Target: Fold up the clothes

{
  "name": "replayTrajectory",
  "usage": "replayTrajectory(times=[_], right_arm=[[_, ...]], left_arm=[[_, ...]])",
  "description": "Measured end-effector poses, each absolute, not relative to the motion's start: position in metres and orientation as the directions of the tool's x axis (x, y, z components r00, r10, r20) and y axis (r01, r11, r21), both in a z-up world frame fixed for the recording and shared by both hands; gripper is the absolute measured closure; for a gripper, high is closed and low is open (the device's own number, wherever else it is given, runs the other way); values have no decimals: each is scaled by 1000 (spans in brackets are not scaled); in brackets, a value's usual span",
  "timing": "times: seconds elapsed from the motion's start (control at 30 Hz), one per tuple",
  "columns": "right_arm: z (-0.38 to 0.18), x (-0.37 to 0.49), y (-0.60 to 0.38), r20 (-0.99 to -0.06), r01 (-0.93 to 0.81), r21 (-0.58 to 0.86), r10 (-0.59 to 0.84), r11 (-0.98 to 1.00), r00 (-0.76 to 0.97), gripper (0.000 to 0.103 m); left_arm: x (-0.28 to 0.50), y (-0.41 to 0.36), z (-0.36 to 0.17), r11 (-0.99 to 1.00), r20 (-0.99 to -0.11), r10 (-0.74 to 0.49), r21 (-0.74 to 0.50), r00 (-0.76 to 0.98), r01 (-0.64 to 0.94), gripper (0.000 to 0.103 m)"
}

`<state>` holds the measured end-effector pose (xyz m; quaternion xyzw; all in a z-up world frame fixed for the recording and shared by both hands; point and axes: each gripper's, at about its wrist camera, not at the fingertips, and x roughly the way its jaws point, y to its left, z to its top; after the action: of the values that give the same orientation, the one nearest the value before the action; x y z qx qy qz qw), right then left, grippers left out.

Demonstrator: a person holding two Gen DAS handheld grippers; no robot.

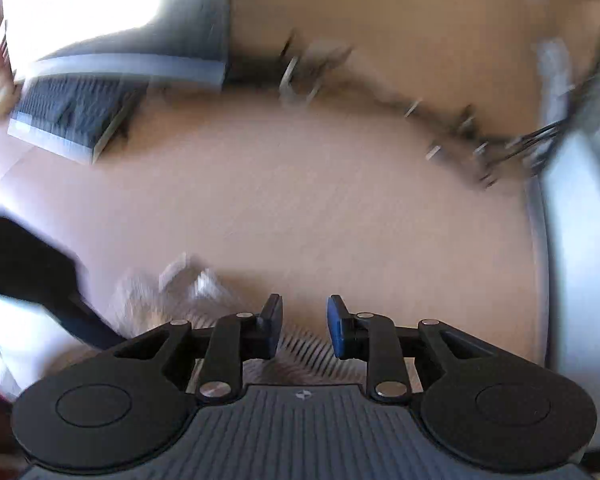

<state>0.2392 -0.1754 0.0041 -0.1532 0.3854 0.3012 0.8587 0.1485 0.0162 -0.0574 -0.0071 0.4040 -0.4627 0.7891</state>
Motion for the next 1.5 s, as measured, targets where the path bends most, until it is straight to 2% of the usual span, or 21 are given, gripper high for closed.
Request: replayTrajectory(times=[0.03, 0.07, 0.1, 0.23, 0.33, 0.4, 0.43, 0.47, 0.5, 0.6, 0.67, 0.8, 0.87, 0.93, 1.0, 1.13, 1.2, 1.33, 1.4, 1.5], right_arm=[[19, 229, -184, -719, -597, -18, 404, 802, 565, 69], [31, 215, -193, -683, -554, -14, 397, 832, 613, 57], [40, 199, -201, -652, -509, -22, 374, 860, 660, 52], [28, 148, -217, -631, -397, -3, 306, 918, 713, 53], [-10, 146, -216, -694, -371, 40, 293, 928, 657, 60], [-40, 157, -215, -718, -360, 43, 279, 932, 637, 59], [-51, 164, -217, -719, -346, 68, 286, 936, 633, 59], [-63, 171, -220, -720, -331, 93, 294, 939, 629, 56], [-63, 176, -222, -718, -342, 104, 308, 934, 624, 56], [-63, 183, -222, -708, -403, 80, 337, 912, 621, 55], [-67, 188, -228, -701, -391, 124, 360, 912, 616, 55], [-61, 191, -233, -697, -370, 171, 378, 913, 609, 54], [-56, 191, -236, -696, -355, 190, 381, 915, 609, 54], [-41, 183, -250, -696, -303, 234, 377, 924, 612, 49], [-26, 172, -270, -682, -247, 321, 404, 915, 609, 33], [-36, 161, -304, -684, -80, 588, 547, 805, 483, 31], [-57, 163, -305, -698, 12, 649, 588, 761, 409, 32], [-74, 180, -289, -713, 28, 649, 594, 761, 373, 35], [-69, 193, -280, -714, -30, 622, 583, 782, 389, 35], [-62, 219, -263, -723, -126, 562, 560, 817, 406, 36]], left_arm=[[154, 19, -60, 579, -627, -740, -408, 245, 706, 51], [159, 22, -63, 587, -625, -740, -420, 249, 692, 59], [164, 23, -66, 593, -625, -739, -429, 251, 681, 67], [176, 26, -78, 594, -616, -752, -480, 233, 646, 67], [184, 22, -79, 589, -615, -754, -477, 230, 652, 67], [185, 23, -75, 605, -621, -745, -477, 244, 637, 69], [186, 25, -72, 617, -625, -739, -479, 252, 624, 69], [185, 27, -67, 628, -629, -733, -478, 260, 615, 63], [183, 30, -58, 627, -626, -732, -462, 270, 627, 51], [181, 31, -30, 600, -608, -732, -363, 308, 713, 37], [193, 15, -26, 601, -641, -702, -300, 310, 741, 33], [224, -23, -43, 587, -739, -610, -180, 286, 789, 33], [234, -35, -56, 578, -762, -593, -179, 259, 796, 25], [243, -38, -57, 593, -759, -603, -221, 245, 775, 25], [245, -35, -58, 604, -754, -605, -227, 255, 764, 23], [247, -24, -66, 636, -740, -622, -289, 254, 715, 20], [247, -18, -69, 657, -735, -626, -317, 261, 684, 20], [239, -8, -65, 713, -741, -589, -289, 322, 638, 21], [234, 1, -61, 755, -745, -561, -283, 360, 591, 28], [222, 17, -57, 801, -745, -531, -286, 403, 526, 31]])
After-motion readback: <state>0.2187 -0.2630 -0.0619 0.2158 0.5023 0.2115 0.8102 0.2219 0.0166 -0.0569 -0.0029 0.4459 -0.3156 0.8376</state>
